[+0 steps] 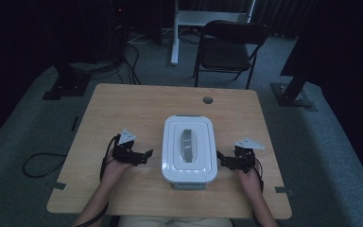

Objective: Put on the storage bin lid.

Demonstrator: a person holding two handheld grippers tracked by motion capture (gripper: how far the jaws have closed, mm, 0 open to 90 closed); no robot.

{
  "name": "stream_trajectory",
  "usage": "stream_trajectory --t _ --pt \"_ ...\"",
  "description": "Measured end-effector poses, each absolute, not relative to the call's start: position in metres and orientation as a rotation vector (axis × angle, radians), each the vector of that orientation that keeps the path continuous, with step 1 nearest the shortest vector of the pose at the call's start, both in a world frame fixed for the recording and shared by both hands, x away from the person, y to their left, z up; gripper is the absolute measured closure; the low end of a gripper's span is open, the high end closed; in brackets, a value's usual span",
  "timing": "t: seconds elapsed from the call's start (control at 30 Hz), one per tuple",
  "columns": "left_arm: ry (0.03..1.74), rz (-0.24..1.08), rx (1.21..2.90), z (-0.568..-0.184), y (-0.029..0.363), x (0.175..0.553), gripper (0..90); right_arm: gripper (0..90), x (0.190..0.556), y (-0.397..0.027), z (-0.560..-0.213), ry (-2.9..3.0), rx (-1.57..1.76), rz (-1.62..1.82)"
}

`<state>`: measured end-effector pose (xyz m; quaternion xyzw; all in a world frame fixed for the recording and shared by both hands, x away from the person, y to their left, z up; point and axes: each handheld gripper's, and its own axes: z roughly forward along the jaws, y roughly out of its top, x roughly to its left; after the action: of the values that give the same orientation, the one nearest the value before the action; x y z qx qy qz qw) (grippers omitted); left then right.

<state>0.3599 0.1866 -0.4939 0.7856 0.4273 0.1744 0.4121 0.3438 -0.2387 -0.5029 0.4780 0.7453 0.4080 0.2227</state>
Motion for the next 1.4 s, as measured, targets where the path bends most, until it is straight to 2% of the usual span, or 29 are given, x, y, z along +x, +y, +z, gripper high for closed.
stream_trajectory --t 1.07,1.4 --pt "1.254 0.474 1.905 -0.502 0.247 0.329 1.1 12.3 0.318 -0.290 -0.506 1.932 1.442 1.059" --pt "1.356 0.467 1.880 -0.509 0.268 0.321 1.1 12.3 0.311 -0.313 -0.512 1.888 1.505 0.991"
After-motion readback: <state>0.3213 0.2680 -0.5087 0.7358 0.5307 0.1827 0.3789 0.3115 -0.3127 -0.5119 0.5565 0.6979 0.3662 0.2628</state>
